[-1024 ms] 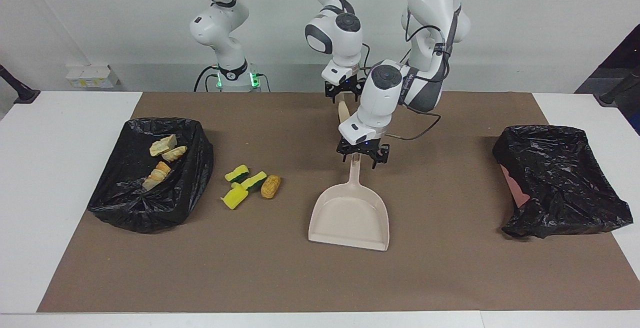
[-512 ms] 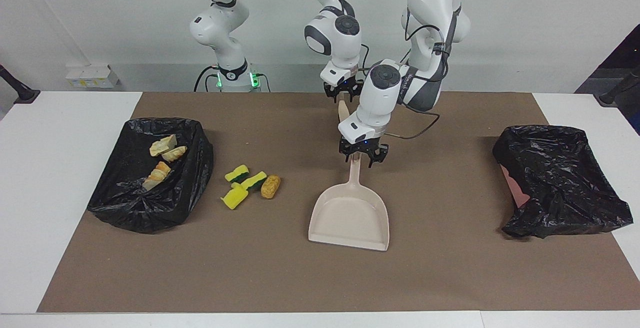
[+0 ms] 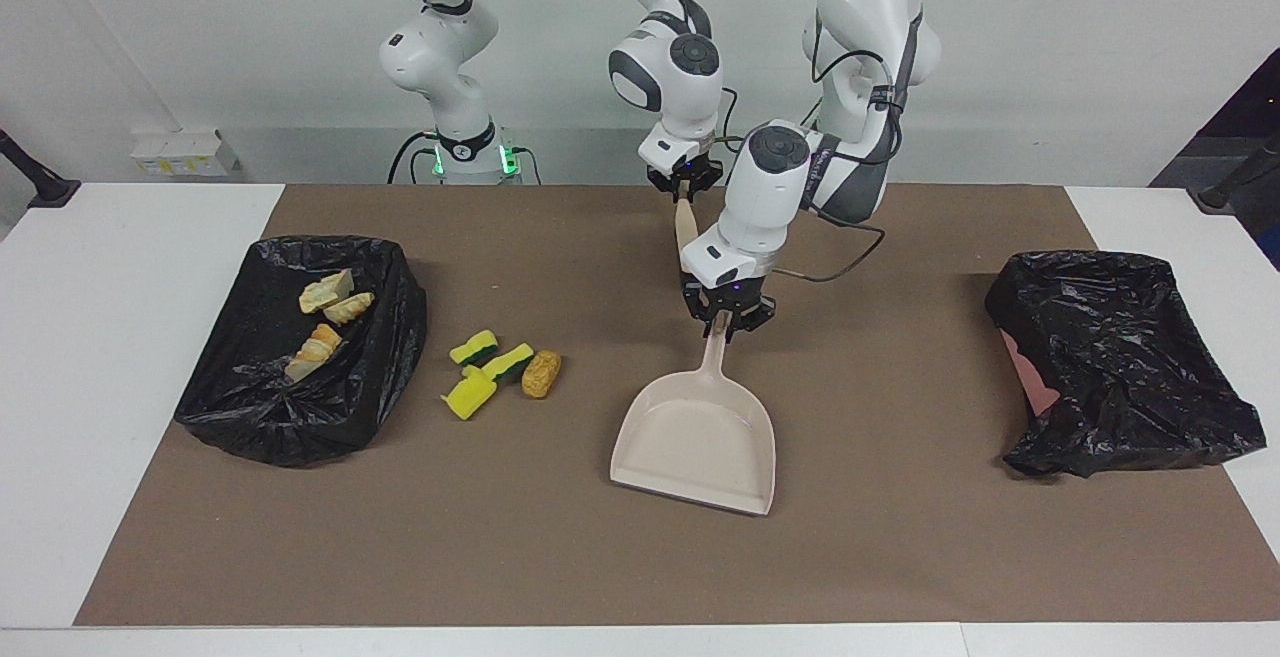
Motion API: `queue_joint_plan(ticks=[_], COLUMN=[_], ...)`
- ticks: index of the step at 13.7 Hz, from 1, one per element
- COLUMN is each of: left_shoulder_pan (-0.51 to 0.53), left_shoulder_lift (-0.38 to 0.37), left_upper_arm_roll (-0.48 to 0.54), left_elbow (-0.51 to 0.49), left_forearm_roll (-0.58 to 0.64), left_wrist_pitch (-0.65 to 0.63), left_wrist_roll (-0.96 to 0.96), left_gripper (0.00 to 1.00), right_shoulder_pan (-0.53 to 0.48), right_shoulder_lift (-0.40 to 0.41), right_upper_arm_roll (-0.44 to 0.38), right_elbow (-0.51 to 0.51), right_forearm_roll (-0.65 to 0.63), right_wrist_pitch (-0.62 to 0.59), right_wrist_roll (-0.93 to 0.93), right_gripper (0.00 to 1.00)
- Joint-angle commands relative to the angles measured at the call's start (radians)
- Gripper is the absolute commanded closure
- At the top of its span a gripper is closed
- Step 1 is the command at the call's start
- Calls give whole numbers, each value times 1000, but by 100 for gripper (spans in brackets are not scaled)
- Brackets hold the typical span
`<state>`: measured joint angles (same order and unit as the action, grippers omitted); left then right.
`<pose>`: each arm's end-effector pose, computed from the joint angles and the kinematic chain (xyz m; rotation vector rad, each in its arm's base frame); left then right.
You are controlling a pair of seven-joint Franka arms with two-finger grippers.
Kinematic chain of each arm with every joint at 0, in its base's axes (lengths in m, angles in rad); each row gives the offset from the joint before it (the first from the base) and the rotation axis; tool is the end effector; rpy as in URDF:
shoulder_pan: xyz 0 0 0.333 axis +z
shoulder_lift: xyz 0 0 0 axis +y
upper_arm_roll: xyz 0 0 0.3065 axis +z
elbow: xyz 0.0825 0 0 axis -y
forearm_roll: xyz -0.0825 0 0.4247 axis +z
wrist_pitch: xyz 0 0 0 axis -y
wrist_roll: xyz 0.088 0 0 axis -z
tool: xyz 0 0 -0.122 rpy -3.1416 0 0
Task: Sweep and dump trash in bin
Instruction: 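Move the dustpan toward the sponges while the right gripper brushes them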
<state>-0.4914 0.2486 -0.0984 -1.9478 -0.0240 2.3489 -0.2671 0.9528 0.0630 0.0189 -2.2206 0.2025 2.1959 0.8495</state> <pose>0.5437 -0.3626 0.3215 2.9992 -0.4568 0.1856 0.3048 0.4633 0.2899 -3.1000 0.0058 0.2797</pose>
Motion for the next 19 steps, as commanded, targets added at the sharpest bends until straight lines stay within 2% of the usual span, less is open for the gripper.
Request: queue_joint_plan(ticks=[1, 4, 6, 9, 12, 14, 17, 19], left_shoulder_pan=[-1, 20, 60, 123, 160, 184, 188, 188], left_shoulder_lift=[-25, -57, -86, -127, -138, -138, -143, -152], left_upper_arm_roll=[12, 19, 19, 19, 19, 22, 22, 22], left_elbow=[1, 10, 21, 20, 16, 16, 15, 1], left_forearm_roll=[18, 22, 44, 45, 45, 61, 125, 134], left_wrist_pitch=[3, -37, -112, -219, -310, -313, -345, -350], left_wrist_roll=[40, 101, 262, 571, 835, 1009, 1162, 1255], left_gripper=[100, 100, 100, 100, 100, 100, 100, 100], right_shoulder_pan=[-60, -159, -231, -337, -452, -541, -644, -675], right_shoulder_lift=[-75, -144, -167, -128, -103, -91, -68, -48], right_upper_arm_roll=[0, -2, -7, -4, -4, -4, -4, -4], right_elbow=[4, 10, 31, 108, 114, 105, 105, 127], right_forearm_roll=[29, 17, -32, -138, -221, -276, -343, -392], right_wrist_pitch=[-82, -201, -284, -386, -390, -377, -335, -337], right_wrist_roll=[-21, -76, -107, -125, -246, -334, -426, -457], right_gripper=[100, 100, 100, 100, 100, 100, 100, 100])
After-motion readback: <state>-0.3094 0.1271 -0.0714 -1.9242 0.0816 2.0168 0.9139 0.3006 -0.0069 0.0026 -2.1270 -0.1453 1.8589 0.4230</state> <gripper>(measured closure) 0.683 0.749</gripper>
